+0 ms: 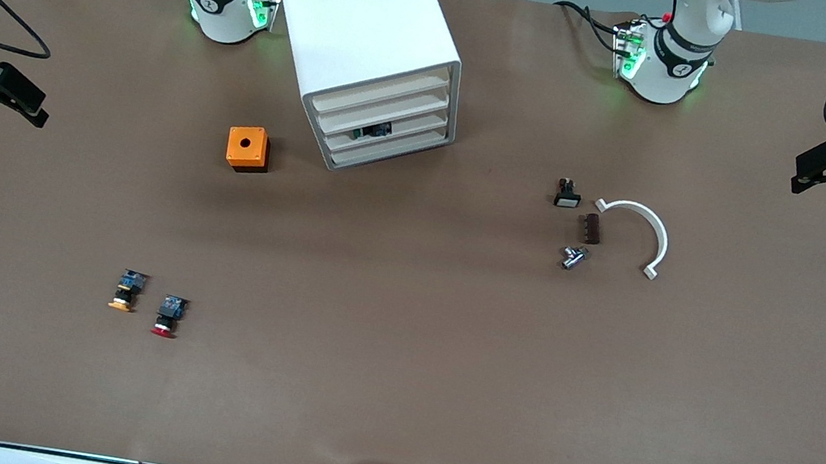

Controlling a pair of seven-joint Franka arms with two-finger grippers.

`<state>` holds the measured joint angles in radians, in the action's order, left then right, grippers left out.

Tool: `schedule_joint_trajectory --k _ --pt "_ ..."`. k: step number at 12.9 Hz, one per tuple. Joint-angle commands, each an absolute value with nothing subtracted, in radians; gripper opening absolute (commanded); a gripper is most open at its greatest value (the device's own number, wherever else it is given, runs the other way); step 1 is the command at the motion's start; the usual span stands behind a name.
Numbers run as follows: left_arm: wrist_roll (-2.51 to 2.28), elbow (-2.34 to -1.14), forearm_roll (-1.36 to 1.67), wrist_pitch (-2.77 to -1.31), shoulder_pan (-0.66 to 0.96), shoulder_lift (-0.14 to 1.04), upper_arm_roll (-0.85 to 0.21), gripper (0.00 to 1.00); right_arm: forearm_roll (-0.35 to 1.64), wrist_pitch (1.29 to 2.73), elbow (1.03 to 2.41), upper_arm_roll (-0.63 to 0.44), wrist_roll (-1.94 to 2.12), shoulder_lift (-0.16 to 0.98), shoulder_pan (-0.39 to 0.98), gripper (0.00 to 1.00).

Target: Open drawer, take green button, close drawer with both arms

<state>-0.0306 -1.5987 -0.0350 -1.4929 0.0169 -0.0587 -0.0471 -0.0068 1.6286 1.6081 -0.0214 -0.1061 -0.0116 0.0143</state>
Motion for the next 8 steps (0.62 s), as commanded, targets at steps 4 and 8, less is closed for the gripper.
schedule_joint_trajectory --k 4,8 --pt "-0.015 -1.545 -0.052 -1.465 0.025 -0.002 -0.051 1.00 -0.029 1.620 1.612 -0.017 -0.123 -0.021 0.017 1.00" --pt "-0.012 -1.535 -0.052 -1.465 0.032 0.112 -0.072 1.00 -0.029 1.620 1.611 -0.017 -0.121 -0.021 0.017 1.00"
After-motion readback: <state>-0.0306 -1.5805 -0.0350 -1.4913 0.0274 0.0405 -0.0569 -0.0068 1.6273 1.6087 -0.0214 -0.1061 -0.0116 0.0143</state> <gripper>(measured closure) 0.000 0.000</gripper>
